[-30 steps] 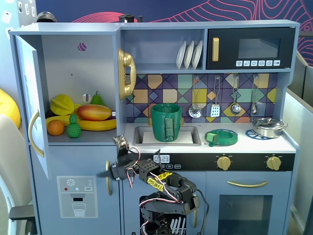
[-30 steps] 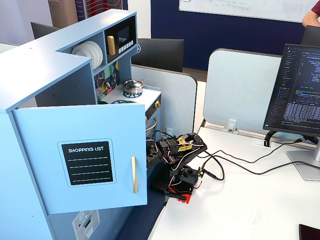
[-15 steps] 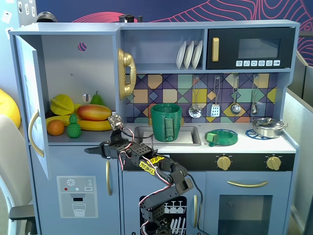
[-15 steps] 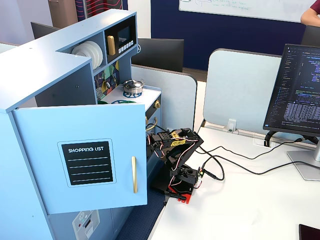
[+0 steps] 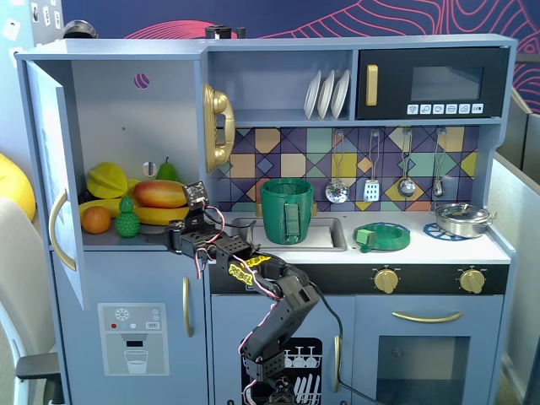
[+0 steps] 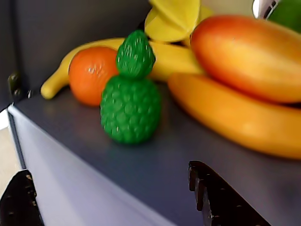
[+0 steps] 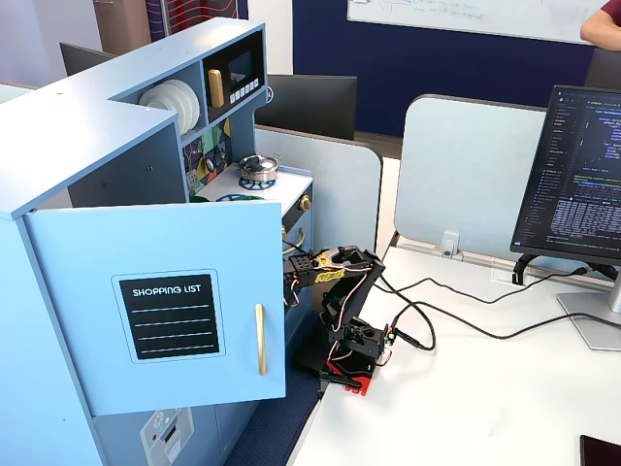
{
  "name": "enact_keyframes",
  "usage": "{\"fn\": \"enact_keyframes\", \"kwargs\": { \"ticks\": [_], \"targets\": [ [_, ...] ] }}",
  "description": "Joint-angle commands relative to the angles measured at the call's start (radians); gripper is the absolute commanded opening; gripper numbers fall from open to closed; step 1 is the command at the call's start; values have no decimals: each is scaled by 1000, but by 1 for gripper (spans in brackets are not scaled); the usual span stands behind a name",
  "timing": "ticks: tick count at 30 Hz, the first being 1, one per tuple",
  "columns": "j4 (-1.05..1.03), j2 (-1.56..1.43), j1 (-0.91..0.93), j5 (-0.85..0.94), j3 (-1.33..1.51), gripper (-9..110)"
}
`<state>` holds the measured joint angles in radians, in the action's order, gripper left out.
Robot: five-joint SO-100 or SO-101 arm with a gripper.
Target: Pick up the green pineapple from the left cabinet and place it in the green recipient
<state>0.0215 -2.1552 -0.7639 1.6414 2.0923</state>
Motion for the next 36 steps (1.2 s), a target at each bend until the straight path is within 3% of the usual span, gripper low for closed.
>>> {"fn": "enact_keyframes", "kwargs": {
  "ticks": [1,12,21,36],
  "targets": [
    [64,54,11,2,-126,38],
    [121,255,6,6,-270,40],
    [124,376,25,-11,-377,48],
    [127,584,23,-9,-588,48]
  ]
}}
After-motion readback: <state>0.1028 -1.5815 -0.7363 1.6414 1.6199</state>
